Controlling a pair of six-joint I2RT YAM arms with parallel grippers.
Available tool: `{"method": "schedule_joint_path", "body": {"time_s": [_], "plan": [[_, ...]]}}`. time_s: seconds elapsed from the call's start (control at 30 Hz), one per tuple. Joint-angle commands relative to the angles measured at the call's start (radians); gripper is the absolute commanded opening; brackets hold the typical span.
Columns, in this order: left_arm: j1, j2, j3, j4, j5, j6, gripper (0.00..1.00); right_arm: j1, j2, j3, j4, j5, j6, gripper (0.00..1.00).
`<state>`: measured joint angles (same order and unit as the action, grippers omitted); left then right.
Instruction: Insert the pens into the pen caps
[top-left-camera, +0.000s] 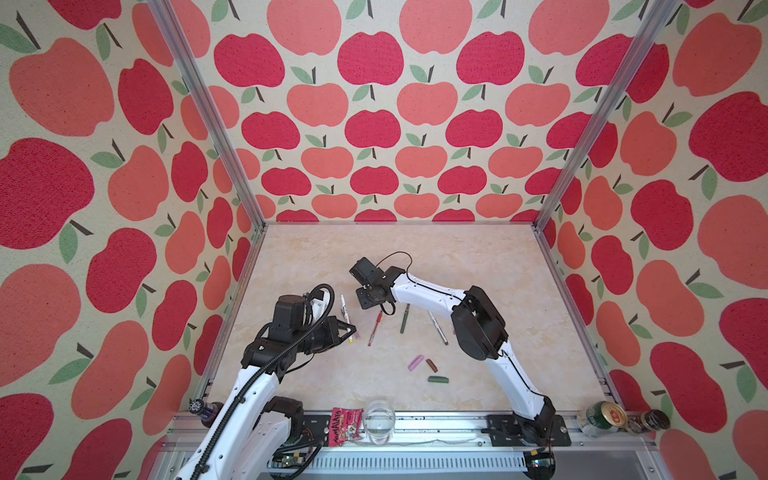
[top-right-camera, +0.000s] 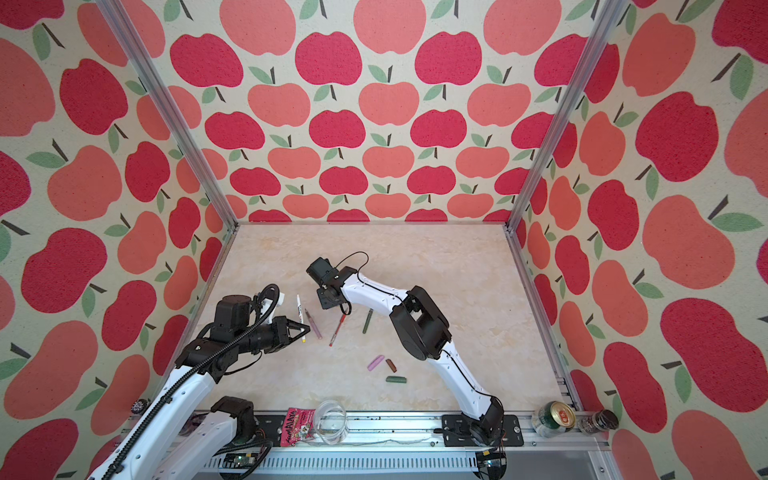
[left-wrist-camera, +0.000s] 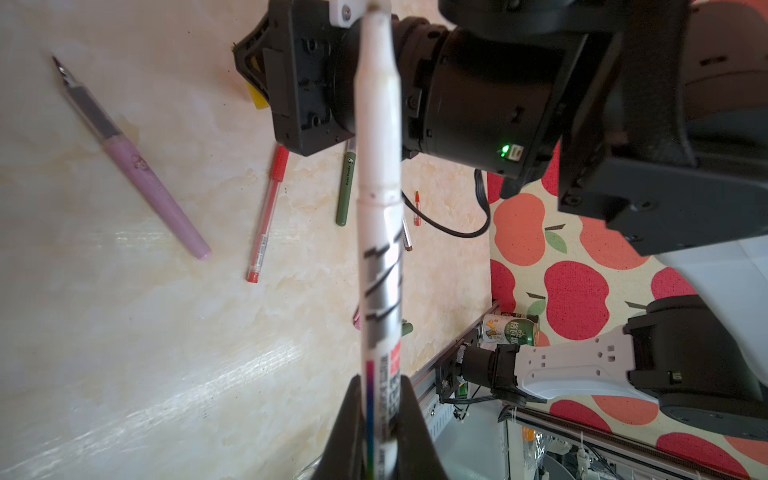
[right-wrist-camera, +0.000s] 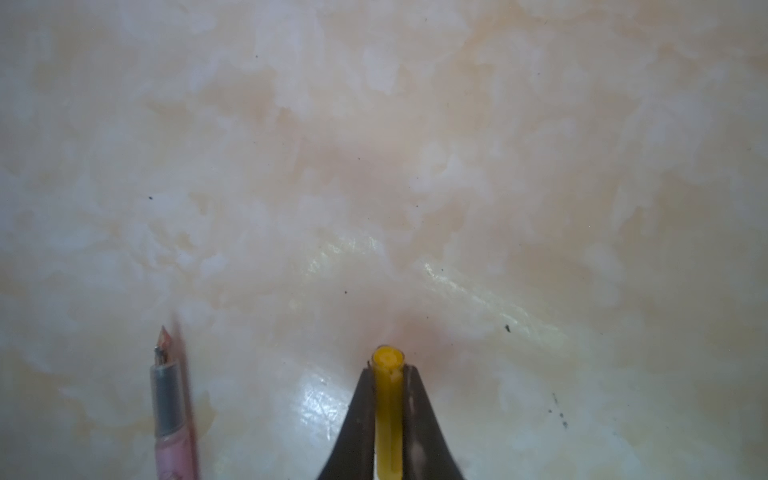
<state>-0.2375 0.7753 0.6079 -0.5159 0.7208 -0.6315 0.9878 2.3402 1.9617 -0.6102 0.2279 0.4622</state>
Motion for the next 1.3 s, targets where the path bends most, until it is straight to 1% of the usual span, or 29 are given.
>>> {"method": "schedule_joint_path", "body": {"time_s": [0.0,0.17,0.33,0.47,0.53,0.7,0.8,0.87,0.97,1.07,1.17,1.27], "plan": [[-0.038,0.028,0.008,0.049,-0.042,0.016,0.00,-0.019,-0.084,-0.033,0.035,0.022,0.000,0.06],[-0.097,0.090,0.006,0.113,-0.070,0.012,0.00,-0.045,-0.166,-0.108,0.084,0.020,0.015,0.06],[-0.139,0.154,-0.013,0.225,-0.078,-0.002,0.00,-0.076,-0.272,-0.204,0.141,0.001,0.035,0.06],[-0.146,0.195,-0.032,0.304,-0.067,-0.038,0.00,-0.095,-0.314,-0.256,0.175,-0.003,0.025,0.09],[-0.147,0.192,-0.039,0.323,-0.068,-0.053,0.00,-0.104,-0.303,-0.252,0.164,-0.006,0.011,0.13],[-0.133,0.135,-0.014,0.230,-0.117,-0.036,0.00,-0.109,-0.278,-0.235,0.112,-0.044,-0.003,0.22],[-0.112,0.093,-0.013,0.190,-0.135,-0.033,0.00,-0.106,-0.306,-0.287,0.121,-0.068,-0.027,0.27],[-0.095,0.066,-0.016,0.174,-0.144,-0.034,0.00,-0.104,-0.334,-0.327,0.120,-0.082,-0.041,0.29],[-0.060,0.028,-0.010,0.147,-0.136,-0.023,0.00,-0.096,-0.389,-0.404,0.145,-0.143,-0.100,0.37],[-0.032,0.012,0.003,0.114,-0.125,-0.005,0.00,-0.095,-0.438,-0.476,0.175,-0.220,-0.157,0.42],[-0.020,0.004,0.014,0.099,-0.112,0.009,0.00,-0.095,-0.465,-0.493,0.170,-0.305,-0.213,0.44],[-0.011,-0.014,0.029,0.072,-0.109,0.022,0.00,-0.086,-0.480,-0.476,0.109,-0.365,-0.280,0.47]]}}
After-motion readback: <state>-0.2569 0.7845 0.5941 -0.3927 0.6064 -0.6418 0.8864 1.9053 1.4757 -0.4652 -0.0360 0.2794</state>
